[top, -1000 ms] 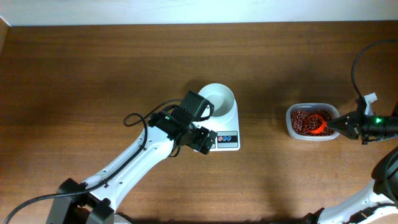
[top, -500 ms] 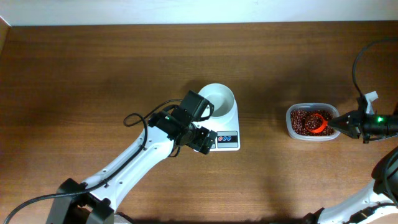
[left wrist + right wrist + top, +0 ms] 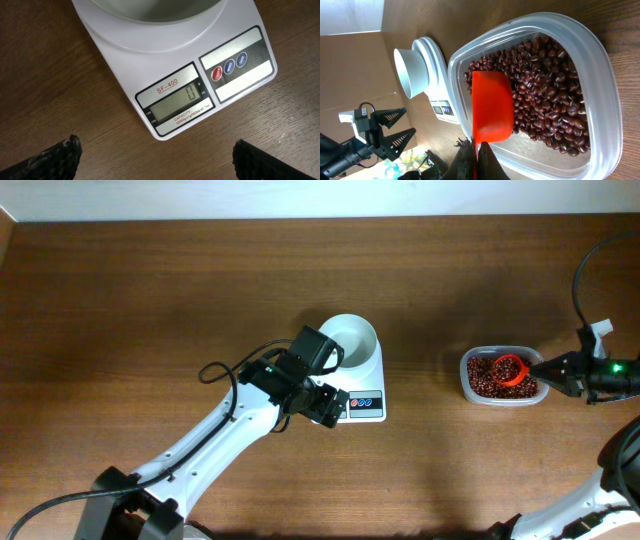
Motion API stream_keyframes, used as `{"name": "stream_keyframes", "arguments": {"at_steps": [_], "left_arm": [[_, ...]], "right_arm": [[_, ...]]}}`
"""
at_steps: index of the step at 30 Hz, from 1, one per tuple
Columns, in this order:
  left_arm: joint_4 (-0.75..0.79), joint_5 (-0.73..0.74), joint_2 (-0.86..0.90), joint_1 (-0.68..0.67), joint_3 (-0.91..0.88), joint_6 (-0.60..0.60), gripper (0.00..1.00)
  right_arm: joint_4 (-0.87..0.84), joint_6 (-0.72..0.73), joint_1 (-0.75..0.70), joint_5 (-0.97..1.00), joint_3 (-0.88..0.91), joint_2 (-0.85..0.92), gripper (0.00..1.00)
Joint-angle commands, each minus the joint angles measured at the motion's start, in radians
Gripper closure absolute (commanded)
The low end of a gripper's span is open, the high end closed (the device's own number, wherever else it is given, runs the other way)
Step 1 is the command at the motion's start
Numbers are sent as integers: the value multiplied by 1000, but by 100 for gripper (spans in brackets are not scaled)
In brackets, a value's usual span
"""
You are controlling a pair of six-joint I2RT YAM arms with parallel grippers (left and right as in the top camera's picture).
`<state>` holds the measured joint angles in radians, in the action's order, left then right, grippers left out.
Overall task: Scoop item into bowl and weigh 50g on scale
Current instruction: 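Scoop red beans from the tub with the right gripper, then carry the filled scoop over the white bowl with the right gripper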
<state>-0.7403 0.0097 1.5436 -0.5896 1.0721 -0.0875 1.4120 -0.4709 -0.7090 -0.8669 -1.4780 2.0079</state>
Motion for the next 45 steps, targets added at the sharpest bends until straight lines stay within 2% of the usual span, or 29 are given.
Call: {"name": "stream_keyframes", "arguments": {"at_steps": [1, 13, 27, 34, 45], "left_arm": [[2, -10, -14, -2, -8, -10, 1], [2, -10, -14, -2, -8, -10, 1], [2, -10, -14, -2, -8, -10, 1], [2, -10, -14, -2, -8, -10, 1], [2, -10, -14, -2, -8, -10, 1]], "right_arm": [[6, -24, -34, -50, -22, 10, 96], [56, -128, -72, -185, -22, 10, 96], [103, -128, -70, -312, -22, 10, 96], [103, -128, 41, -338, -22, 10, 96], [107, -94, 266, -504, -22, 10, 96]]}}
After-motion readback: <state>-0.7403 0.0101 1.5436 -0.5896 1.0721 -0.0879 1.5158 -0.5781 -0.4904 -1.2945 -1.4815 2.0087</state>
